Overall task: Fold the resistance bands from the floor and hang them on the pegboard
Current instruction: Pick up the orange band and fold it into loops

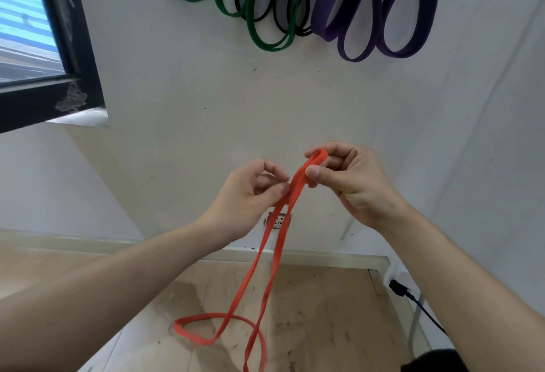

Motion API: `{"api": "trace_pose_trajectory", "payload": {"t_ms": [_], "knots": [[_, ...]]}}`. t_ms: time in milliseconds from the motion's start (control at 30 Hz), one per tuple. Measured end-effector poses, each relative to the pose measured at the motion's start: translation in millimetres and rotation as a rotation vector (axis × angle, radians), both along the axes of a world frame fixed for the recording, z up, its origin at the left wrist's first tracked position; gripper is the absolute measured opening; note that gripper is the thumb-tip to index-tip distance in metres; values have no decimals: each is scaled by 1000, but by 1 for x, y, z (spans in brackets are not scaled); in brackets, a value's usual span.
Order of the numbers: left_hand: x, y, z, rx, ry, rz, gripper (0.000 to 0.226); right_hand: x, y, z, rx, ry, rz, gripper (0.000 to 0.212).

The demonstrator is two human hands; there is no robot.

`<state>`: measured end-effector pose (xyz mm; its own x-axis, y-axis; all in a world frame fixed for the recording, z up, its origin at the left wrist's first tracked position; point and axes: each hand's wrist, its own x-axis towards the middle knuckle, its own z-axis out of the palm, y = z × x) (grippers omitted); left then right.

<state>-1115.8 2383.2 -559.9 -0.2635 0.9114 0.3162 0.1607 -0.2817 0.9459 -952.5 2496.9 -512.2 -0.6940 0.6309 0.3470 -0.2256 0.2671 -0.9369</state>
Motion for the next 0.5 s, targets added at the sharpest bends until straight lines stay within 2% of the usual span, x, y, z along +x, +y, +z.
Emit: {"api": "trace_pose_trajectory", "payload": {"t_ms": [233, 333, 500], "knots": [[5, 1, 1, -130, -300, -178, 19, 1, 7, -4, 39, 47, -135, 24], [3, -2, -1, -118, -237, -134, 31, 2, 7, -7, 49, 33, -152, 23], [-2, -1, -2, -59, -75, -9, 19, 5, 9, -7, 43, -35, -130, 23]]}}
